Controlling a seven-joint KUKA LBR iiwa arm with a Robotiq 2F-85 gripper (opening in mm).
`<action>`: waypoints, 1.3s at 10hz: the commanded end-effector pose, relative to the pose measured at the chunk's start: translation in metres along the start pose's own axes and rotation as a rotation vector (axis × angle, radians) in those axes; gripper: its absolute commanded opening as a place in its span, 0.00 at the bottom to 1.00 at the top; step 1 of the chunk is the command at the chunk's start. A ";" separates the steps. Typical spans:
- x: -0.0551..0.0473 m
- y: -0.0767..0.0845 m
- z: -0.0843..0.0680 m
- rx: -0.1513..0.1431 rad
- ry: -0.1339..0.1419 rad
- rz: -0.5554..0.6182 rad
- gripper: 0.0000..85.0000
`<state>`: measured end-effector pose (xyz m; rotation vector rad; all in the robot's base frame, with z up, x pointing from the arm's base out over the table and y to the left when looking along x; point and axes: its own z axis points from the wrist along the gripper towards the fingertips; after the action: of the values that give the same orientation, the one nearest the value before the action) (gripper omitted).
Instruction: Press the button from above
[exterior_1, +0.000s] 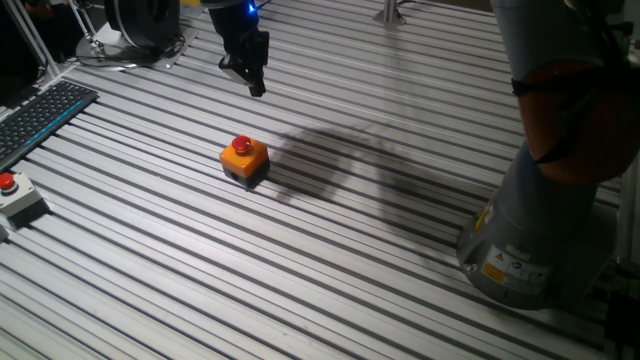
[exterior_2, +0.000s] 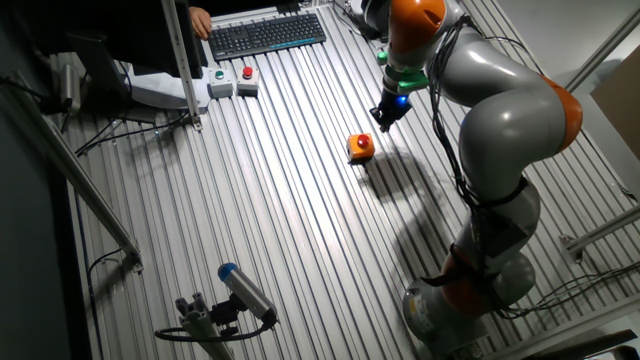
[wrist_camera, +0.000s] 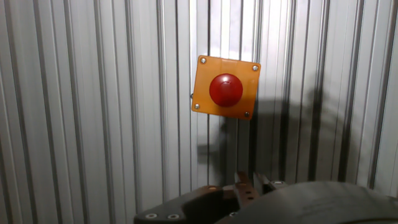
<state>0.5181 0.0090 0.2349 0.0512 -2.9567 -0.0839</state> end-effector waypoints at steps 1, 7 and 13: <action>0.000 0.000 -0.001 0.040 0.014 0.009 0.40; 0.002 0.006 -0.002 0.033 0.049 0.089 0.60; -0.001 0.002 0.000 -0.013 -0.088 0.014 0.00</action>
<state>0.5185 0.0112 0.2353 0.0237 -3.0301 -0.1040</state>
